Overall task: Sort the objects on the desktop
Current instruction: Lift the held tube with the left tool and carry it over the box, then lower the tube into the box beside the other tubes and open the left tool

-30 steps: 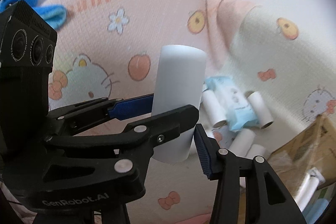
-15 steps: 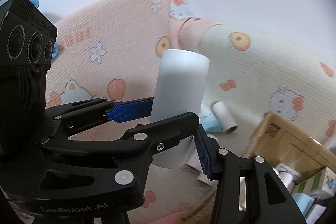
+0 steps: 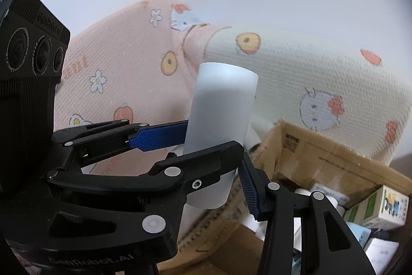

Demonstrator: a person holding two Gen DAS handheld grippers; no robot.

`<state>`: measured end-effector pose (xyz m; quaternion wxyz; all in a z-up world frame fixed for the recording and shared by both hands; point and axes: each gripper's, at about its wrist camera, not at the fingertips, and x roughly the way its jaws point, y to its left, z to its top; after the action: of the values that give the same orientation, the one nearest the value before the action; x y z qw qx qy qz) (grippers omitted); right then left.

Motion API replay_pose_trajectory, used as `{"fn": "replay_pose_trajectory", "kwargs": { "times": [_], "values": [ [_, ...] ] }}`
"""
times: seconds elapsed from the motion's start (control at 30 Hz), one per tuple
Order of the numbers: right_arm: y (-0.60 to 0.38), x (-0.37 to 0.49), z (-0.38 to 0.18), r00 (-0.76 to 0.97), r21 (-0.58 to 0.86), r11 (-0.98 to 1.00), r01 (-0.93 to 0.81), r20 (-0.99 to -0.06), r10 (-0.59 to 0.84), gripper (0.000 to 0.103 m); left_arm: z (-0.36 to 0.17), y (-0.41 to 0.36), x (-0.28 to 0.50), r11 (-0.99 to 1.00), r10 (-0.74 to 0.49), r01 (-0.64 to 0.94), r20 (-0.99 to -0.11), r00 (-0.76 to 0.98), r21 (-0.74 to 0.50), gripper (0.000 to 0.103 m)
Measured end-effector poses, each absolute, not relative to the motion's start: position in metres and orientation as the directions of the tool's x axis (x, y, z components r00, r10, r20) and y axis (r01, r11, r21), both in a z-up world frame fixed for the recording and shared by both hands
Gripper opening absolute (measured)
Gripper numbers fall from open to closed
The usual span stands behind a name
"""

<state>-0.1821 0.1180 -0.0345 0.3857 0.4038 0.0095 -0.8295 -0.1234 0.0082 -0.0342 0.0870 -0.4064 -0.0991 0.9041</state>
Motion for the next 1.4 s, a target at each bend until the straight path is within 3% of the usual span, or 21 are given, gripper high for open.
{"fn": "replay_pose_trajectory", "kwargs": {
  "times": [0.63,1.03,1.2,1.4],
  "values": [
    [0.188,-0.218,-0.086,-0.235,0.505,-0.737,0.448,-0.729,-0.642,0.045,-0.076,0.073,-0.192,-0.962,0.260,-0.167,-0.905,-0.337,-0.214,0.047],
    [0.204,-0.238,-0.110,-0.202,0.547,-0.761,0.348,-0.749,-0.631,0.045,-0.099,0.087,-0.223,-0.964,0.244,-0.157,-0.944,-0.223,-0.213,0.047],
    [0.206,-0.243,-0.117,-0.175,0.625,-0.723,0.293,-0.709,-0.684,0.043,-0.100,0.078,-0.226,-0.974,0.222,-0.101,-0.951,-0.213,-0.205,0.047],
    [0.183,-0.241,-0.108,-0.171,0.597,-0.717,0.361,-0.713,-0.680,0.043,-0.096,0.057,-0.227,-0.977,0.211,-0.036,-0.951,-0.226,-0.208,0.047]
  ]
}}
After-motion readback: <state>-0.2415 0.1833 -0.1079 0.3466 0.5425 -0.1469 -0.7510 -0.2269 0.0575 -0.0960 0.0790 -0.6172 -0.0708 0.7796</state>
